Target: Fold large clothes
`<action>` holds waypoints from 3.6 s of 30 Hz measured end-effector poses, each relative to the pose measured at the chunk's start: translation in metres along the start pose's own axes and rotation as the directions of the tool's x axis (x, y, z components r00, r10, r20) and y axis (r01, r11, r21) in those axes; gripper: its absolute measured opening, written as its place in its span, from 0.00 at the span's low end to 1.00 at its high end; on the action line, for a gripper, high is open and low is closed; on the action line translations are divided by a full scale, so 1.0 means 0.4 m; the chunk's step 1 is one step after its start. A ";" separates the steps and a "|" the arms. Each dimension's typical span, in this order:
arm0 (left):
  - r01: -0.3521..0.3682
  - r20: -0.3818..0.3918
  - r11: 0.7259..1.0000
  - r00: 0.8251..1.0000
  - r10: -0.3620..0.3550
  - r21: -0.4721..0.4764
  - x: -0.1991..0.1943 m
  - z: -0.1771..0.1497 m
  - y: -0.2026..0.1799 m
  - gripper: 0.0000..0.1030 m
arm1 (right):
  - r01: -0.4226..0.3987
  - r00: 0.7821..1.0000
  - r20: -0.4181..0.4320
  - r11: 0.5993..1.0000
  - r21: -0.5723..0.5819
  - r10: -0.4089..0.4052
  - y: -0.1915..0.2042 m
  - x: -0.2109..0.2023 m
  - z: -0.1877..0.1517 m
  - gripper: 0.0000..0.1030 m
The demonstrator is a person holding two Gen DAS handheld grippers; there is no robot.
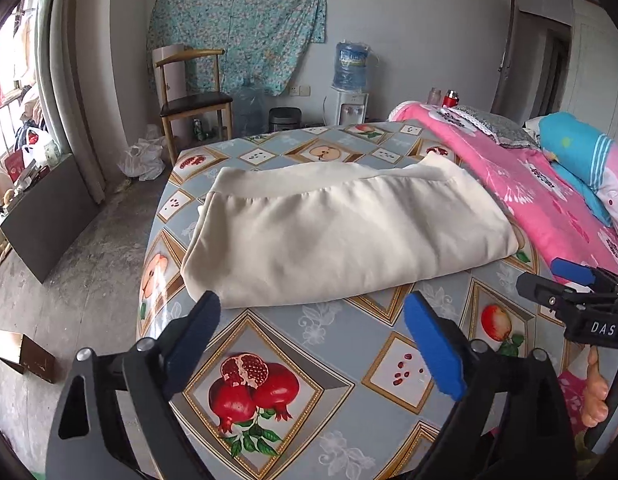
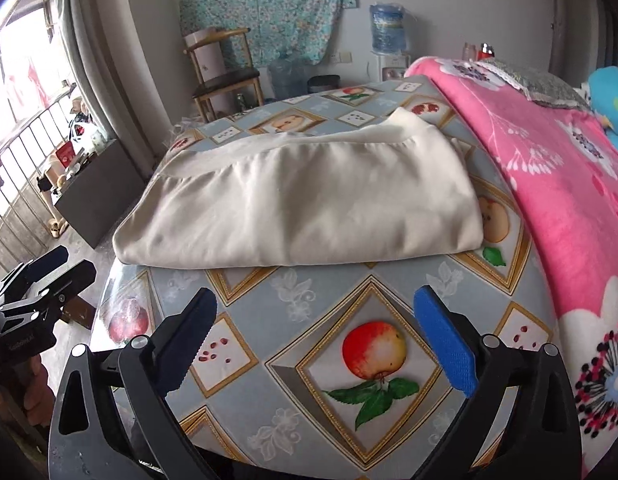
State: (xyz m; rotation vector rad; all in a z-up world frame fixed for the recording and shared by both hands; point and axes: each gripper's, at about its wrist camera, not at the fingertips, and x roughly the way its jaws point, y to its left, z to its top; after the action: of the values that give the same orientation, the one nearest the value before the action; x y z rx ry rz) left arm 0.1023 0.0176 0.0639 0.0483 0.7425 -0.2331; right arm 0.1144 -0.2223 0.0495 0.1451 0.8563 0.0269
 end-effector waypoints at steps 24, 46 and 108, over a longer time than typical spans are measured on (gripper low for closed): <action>0.033 0.048 0.996 0.998 -0.030 -0.078 -0.048 0.015 -0.037 0.95 | 0.223 0.966 0.137 0.975 -0.002 -0.221 0.019 -0.091 -0.001 0.93; -0.228 -0.165 0.967 0.964 0.208 -0.115 0.075 -0.005 -0.025 0.95 | 0.260 0.965 0.034 0.965 -0.030 -0.259 0.019 -0.038 -0.009 0.93; -0.164 -0.266 0.983 0.954 0.138 -0.078 0.113 0.005 -0.076 0.95 | 0.210 0.972 -0.099 0.977 -0.027 -0.212 0.024 0.021 -0.004 0.93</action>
State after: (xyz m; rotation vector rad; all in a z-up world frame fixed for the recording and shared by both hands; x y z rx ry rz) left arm 0.1289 -0.0208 0.0359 0.0417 1.0068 -0.0422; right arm 0.1191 -0.2118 0.0437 0.0368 0.9688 -0.1591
